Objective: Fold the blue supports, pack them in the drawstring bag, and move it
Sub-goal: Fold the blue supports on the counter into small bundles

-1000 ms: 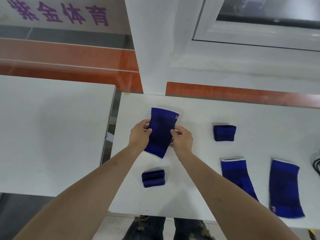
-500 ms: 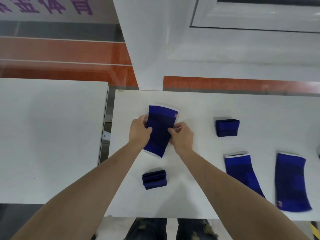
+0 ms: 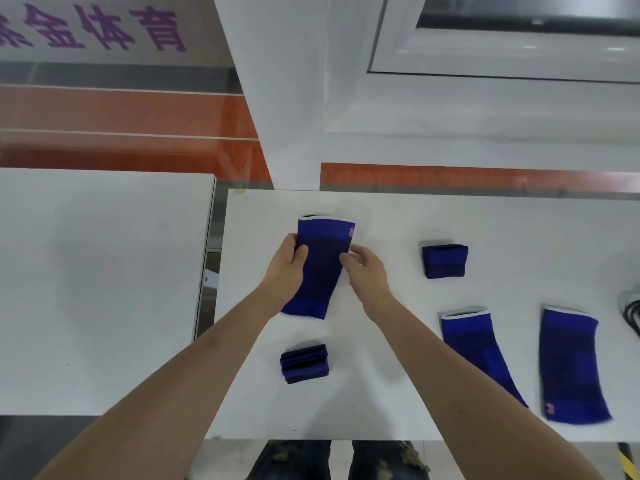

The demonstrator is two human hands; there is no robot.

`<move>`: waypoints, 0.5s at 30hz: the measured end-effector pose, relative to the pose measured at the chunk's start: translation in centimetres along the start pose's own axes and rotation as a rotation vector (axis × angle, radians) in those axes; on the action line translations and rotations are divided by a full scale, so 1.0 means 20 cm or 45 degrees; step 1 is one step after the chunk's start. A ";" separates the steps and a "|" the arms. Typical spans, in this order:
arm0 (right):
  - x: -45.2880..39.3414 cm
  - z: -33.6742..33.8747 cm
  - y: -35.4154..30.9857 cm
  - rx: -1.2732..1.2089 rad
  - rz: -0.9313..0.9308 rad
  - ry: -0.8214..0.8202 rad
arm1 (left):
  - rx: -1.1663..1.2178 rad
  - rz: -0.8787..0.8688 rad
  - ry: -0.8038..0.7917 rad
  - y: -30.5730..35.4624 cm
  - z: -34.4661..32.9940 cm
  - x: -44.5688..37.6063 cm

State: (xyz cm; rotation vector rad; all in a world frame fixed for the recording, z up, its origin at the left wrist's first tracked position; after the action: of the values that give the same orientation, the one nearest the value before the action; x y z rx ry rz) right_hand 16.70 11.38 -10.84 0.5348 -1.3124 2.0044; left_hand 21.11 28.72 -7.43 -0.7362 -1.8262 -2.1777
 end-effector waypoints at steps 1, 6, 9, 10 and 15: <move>0.02 0.01 -0.02 -0.088 0.017 -0.042 | 0.058 -0.022 -0.038 0.01 0.00 0.03; 0.11 0.15 -0.14 -0.165 0.250 0.005 | 0.098 -0.162 -0.061 0.15 -0.01 0.06; 0.18 0.29 -0.22 -0.061 0.459 0.204 | 0.091 -0.298 0.027 0.22 0.01 0.06; 0.21 0.33 -0.24 -0.007 0.530 0.257 | 0.056 -0.363 0.055 0.24 0.02 0.07; 0.34 0.45 -0.12 0.476 1.030 0.458 | -0.398 -0.882 -0.098 0.21 -0.04 0.17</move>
State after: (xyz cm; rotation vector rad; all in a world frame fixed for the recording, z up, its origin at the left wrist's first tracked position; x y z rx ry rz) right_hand 13.53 6.03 -1.09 -0.2634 -1.0043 2.8596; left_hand 19.97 27.62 -2.23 -0.2403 -2.0130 -2.9454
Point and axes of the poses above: each hand's wrist, its own x-axis away from the middle knuckle, its own z-axis out of the back of the hand, y = z × x, the point moved 6 cm from there along -x, towards the middle knuckle, and after that the axes turned 15 degrees about x, right-handed, at the moved point
